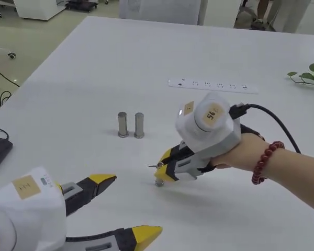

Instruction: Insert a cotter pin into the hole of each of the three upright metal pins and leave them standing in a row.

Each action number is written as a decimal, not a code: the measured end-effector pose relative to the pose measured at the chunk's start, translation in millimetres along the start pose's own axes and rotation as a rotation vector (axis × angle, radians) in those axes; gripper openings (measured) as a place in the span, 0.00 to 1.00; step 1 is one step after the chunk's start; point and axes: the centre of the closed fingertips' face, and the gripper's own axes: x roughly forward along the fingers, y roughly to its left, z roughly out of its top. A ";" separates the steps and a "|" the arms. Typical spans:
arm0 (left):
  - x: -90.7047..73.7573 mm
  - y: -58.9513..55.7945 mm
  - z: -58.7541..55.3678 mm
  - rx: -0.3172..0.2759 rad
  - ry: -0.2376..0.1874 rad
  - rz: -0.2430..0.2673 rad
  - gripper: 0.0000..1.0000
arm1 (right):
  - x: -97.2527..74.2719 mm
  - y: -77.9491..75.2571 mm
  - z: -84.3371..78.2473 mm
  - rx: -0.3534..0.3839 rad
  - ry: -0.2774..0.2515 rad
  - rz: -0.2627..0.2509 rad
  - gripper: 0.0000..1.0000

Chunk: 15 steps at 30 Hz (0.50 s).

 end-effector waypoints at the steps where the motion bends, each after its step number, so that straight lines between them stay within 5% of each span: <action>1: 0.0 -0.2 -0.2 0.000 0.001 -0.001 0.68 | 0.0 0.2 0.0 0.001 0.000 -0.001 0.11; 15: -1.1 -0.2 -3.0 -0.004 0.009 0.000 0.68 | 4.2 2.1 0.6 0.017 0.000 0.008 0.15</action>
